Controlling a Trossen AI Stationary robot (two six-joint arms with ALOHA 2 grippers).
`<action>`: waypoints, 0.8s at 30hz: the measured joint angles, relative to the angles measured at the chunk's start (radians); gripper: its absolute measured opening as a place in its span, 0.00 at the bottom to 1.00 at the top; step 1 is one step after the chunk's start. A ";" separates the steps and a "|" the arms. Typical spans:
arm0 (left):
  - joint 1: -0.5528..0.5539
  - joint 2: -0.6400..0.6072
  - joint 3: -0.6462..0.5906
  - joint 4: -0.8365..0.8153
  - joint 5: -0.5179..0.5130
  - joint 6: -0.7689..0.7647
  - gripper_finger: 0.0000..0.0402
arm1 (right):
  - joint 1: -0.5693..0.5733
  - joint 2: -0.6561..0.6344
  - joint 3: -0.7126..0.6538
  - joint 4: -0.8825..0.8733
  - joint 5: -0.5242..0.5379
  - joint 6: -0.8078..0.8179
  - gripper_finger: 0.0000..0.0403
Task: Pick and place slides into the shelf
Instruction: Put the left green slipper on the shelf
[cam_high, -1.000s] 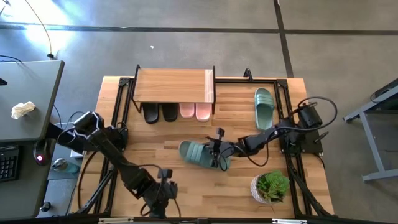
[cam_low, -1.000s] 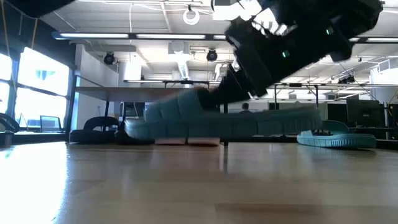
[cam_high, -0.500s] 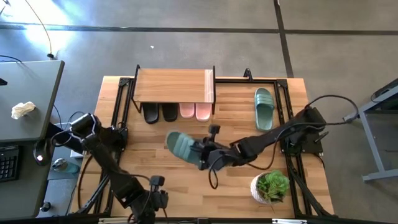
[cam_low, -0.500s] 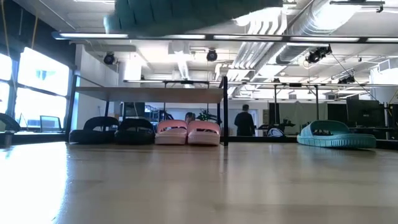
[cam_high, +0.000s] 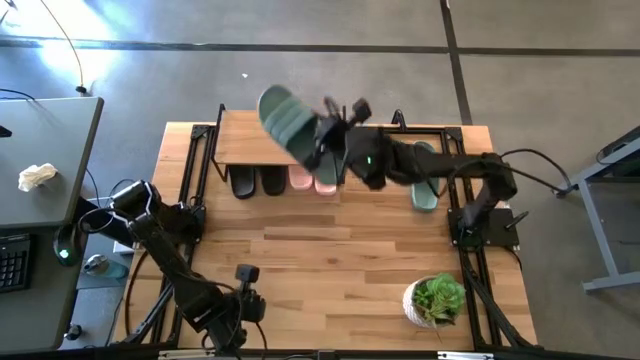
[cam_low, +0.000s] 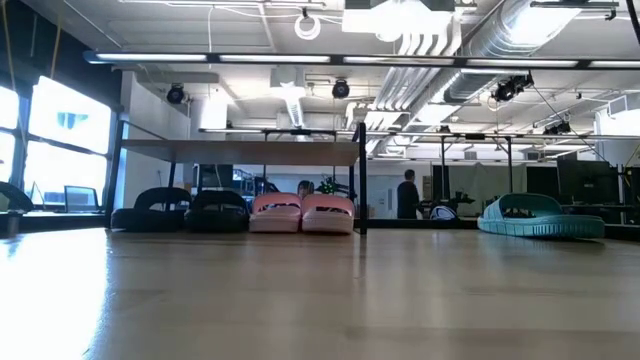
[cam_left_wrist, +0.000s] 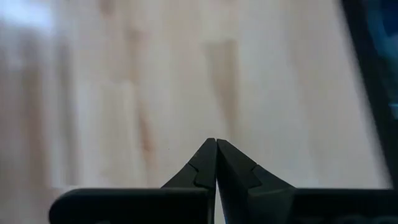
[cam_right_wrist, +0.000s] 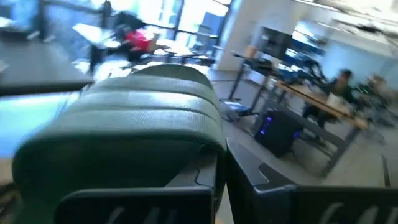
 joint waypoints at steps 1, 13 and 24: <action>0.000 0.000 0.000 -0.009 -0.044 0.005 0.00 | -0.026 0.001 0.000 0.008 -0.002 0.021 0.00; 0.084 -0.003 -0.006 -0.453 -0.537 -0.302 0.00 | -0.259 0.119 0.000 0.018 -0.181 0.246 0.00; 0.220 -0.324 -0.352 0.048 -0.436 0.080 0.00 | -0.309 0.295 -0.001 0.145 -0.100 0.302 0.00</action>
